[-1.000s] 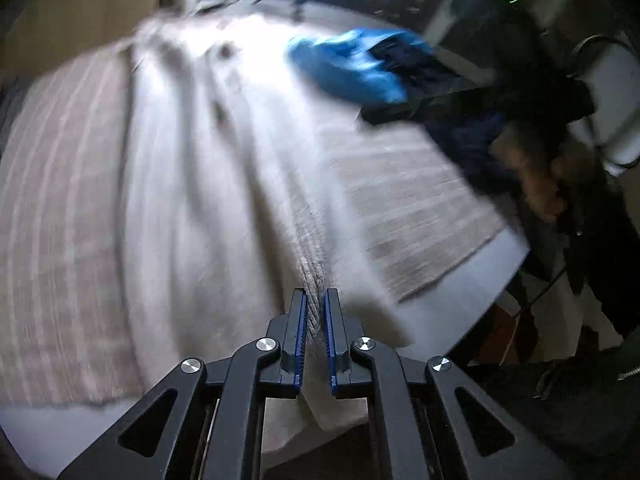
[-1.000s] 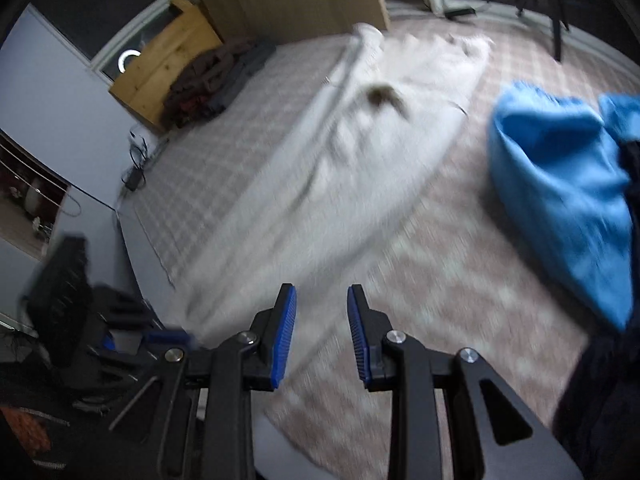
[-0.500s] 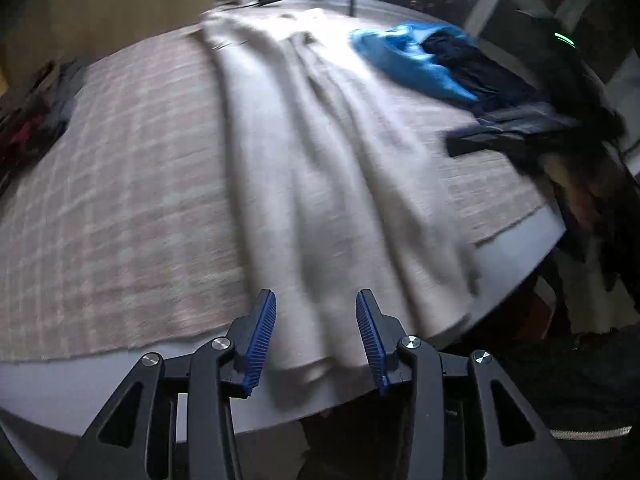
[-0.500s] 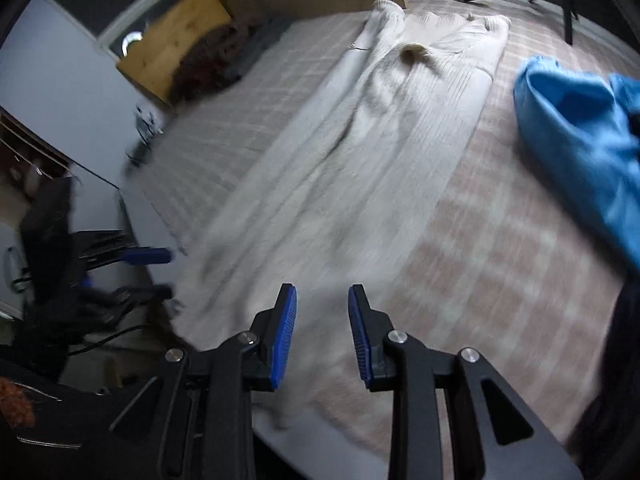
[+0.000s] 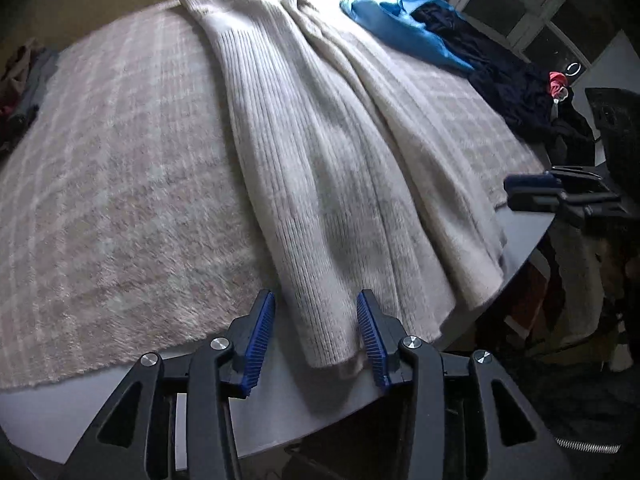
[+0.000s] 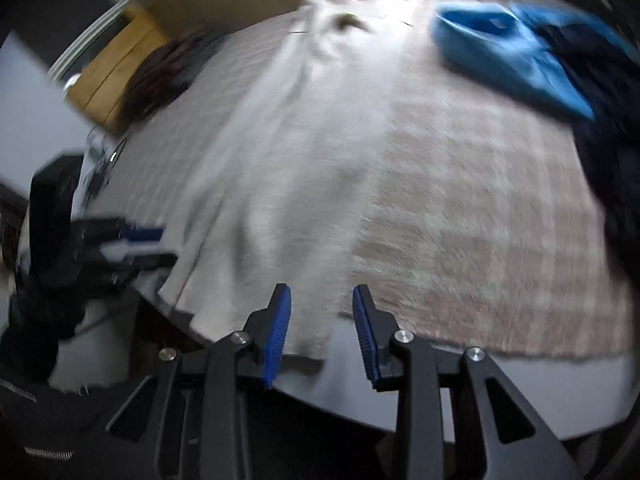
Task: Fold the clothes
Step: 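Pinch the sweater hem with both grippers and lift it to fold, then fold the lifted hem over onto the sweater body with both grippers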
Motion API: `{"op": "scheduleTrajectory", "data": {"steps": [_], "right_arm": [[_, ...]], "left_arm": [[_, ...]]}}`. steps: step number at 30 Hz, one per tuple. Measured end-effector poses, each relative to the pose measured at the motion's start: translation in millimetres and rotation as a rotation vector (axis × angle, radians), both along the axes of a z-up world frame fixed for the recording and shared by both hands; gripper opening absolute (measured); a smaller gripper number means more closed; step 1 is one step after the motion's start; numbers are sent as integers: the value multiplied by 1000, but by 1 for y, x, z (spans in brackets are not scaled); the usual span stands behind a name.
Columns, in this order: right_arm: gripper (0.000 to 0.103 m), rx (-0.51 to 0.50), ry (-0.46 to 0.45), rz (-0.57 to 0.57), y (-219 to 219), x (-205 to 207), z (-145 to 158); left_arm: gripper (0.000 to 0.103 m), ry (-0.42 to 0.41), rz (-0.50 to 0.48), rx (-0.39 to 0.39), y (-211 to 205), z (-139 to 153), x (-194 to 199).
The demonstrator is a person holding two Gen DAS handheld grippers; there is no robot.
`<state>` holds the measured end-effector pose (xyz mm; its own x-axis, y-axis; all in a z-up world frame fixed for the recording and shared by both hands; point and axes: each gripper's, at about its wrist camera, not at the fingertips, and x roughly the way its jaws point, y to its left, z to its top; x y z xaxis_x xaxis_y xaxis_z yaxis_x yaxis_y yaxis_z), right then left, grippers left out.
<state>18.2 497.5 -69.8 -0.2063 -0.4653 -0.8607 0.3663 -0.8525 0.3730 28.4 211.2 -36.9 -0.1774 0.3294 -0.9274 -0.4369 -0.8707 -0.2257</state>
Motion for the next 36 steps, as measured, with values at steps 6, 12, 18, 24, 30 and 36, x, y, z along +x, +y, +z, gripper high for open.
{"op": "scheduleTrajectory", "data": {"steps": [6,12,18,24,30,36], "right_arm": [[37,27,8,7,-21,9,-15],[54,114,117,57,-47,24,-13],[18,44,92,74,-48,24,-16],[12,-181,26,-55,-25,13,12],[9,-284,122,-72,-23,-29,77],[5,-309,231,-53,-34,-99,137]], "left_arm": [[53,44,-74,-9,18,0,4],[53,74,-112,22,20,-1,8],[13,19,-83,154,6,-5,-1],[11,-8,-62,291,-10,18,-7],[9,105,-100,402,-14,93,-38],[7,266,-101,399,-14,156,-108]]}}
